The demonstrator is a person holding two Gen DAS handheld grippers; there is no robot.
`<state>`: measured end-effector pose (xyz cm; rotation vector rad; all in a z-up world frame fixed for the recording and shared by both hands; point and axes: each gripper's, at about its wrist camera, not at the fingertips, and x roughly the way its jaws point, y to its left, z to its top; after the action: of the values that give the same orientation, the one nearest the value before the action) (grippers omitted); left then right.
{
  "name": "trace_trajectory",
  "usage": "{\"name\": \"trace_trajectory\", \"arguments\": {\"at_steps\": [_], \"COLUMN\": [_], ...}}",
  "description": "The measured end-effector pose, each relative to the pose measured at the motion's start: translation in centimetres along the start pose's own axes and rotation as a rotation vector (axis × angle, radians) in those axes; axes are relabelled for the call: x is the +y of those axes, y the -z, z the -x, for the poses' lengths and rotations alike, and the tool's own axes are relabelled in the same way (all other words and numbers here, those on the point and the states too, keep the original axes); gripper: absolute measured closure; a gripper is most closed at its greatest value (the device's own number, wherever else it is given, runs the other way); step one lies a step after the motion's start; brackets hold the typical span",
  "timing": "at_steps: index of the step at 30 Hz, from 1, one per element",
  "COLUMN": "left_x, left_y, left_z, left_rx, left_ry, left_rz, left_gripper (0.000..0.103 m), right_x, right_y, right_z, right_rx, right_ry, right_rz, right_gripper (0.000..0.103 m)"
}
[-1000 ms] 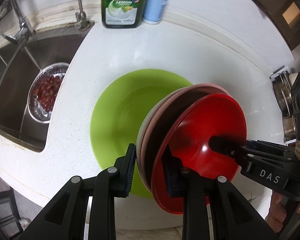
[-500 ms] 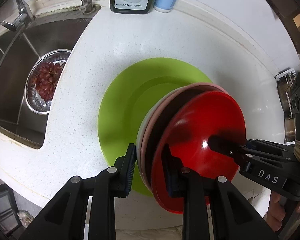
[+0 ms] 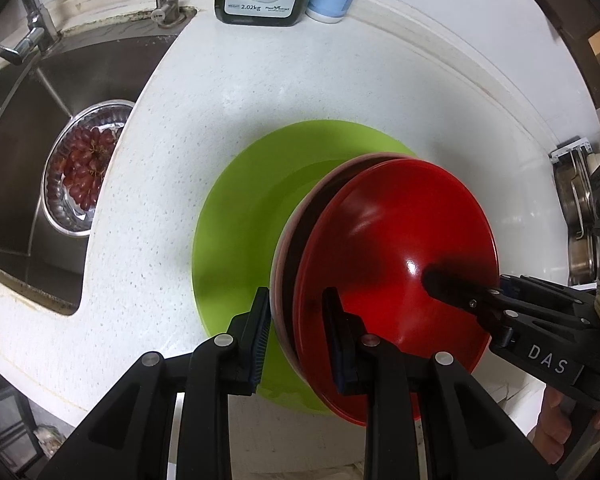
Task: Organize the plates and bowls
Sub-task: 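Carry the nested bowls with both grippers over the green plate, then lower the bowl stack onto the green plate and open both grippers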
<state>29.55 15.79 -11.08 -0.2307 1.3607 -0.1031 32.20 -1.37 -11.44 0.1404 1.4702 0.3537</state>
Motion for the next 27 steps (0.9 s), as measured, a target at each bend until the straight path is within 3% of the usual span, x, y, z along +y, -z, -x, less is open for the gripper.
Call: {"name": "trace_trajectory", "arguments": {"at_steps": [5,11,13,22,27], "left_x": [0.1,0.2,0.1,-0.6,-1.3], "left_y": [-0.1,-0.3,-0.4,1.0,3.1], "left_z": [0.3,1.0,1.3,3.9,5.9], "left_rx": [-0.029,-0.089,-0.106,-0.22,-0.326], "left_ry": [-0.004,-0.047,-0.053,-0.07,-0.113], "left_rz": [-0.026,-0.08,-0.104,-0.139,-0.152], "left_gripper": [0.076,0.063,0.058,0.043,0.032], "right_x": [-0.1,0.3,0.3,0.4,0.8], "right_y": [-0.1,0.0,0.2,1.9,3.8], "right_z": [0.2,0.5,0.5,3.0,5.0], "right_rx": [-0.028,-0.086,-0.11,-0.273,-0.362], "right_ry": [0.002,0.013,0.026,0.066,0.101], "right_rz": [0.0,0.005,-0.001,0.011,0.042], "right_gripper": [0.079,0.078,0.065,0.044,0.039]}}
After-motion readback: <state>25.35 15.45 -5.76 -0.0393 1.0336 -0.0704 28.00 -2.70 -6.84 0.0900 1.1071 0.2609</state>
